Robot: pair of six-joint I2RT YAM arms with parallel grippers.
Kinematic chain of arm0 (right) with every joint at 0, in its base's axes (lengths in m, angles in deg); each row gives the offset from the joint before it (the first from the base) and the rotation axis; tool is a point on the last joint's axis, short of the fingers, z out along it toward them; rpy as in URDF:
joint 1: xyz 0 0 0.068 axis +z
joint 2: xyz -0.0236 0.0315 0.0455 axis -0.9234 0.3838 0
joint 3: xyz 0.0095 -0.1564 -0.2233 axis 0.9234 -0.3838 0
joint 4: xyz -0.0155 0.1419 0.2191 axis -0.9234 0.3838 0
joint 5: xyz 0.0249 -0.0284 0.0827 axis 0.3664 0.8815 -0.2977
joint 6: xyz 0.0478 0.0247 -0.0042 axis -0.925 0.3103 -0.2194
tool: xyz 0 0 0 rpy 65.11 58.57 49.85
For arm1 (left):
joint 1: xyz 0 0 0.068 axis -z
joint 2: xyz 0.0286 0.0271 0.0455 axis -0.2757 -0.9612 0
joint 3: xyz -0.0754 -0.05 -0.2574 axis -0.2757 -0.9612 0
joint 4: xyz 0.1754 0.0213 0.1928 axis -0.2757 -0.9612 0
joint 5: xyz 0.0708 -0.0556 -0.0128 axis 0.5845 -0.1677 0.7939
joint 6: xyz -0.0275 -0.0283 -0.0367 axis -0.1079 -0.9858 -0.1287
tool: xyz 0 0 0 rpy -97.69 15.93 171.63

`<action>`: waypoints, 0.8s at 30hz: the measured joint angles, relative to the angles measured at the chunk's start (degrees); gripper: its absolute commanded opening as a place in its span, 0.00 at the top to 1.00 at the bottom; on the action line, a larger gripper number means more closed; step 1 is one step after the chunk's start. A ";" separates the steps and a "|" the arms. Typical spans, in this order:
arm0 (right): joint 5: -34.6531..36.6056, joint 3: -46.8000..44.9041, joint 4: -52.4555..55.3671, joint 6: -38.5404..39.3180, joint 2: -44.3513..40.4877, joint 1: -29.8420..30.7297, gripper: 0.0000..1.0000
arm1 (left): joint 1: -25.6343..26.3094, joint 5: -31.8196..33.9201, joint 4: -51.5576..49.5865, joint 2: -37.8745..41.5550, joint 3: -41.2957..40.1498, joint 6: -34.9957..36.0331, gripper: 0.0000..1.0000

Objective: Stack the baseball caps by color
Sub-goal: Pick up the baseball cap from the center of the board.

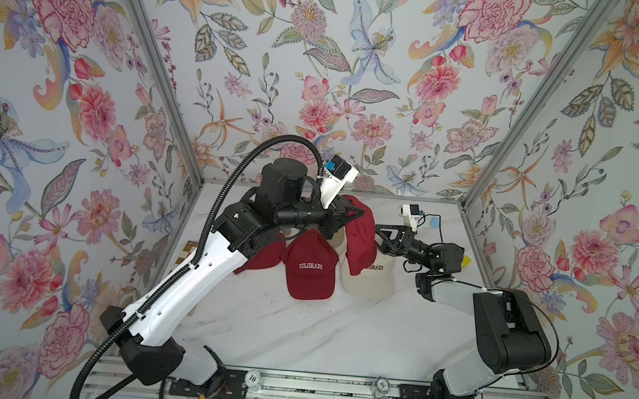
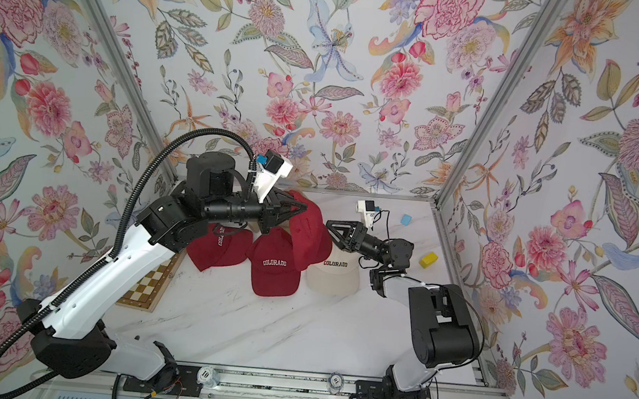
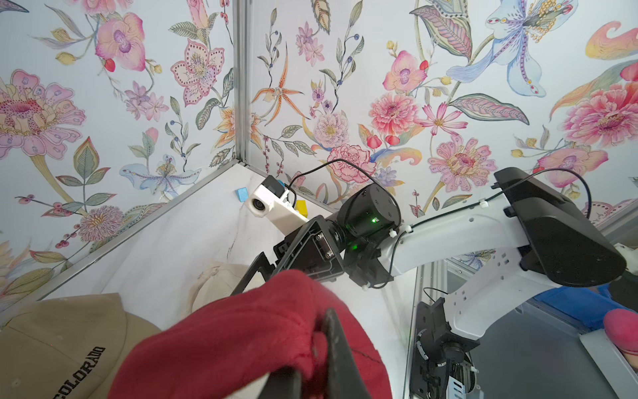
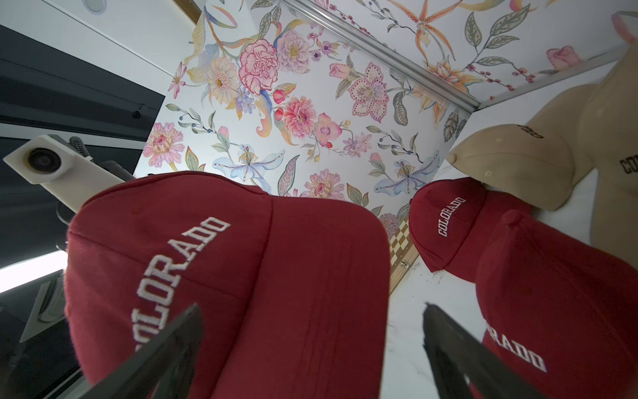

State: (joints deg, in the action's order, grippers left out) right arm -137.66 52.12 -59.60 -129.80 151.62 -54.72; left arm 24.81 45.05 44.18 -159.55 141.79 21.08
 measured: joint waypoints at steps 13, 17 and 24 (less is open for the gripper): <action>-1.22 0.02 6.51 2.54 -4.07 0.42 0.23 | -1.29 -2.34 2.97 0.33 -2.58 -0.04 1.00; -1.22 0.02 9.35 3.45 -6.43 0.39 0.36 | -2.16 -3.82 5.35 0.33 -4.48 -0.50 1.00; -1.14 -0.11 17.68 6.80 -11.34 0.31 0.56 | -3.08 -5.29 10.03 2.75 -9.11 -1.55 1.00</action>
State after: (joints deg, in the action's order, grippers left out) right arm -138.80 52.01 -41.91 -123.00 140.28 -54.41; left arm 21.73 39.76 54.22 -156.80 132.68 19.53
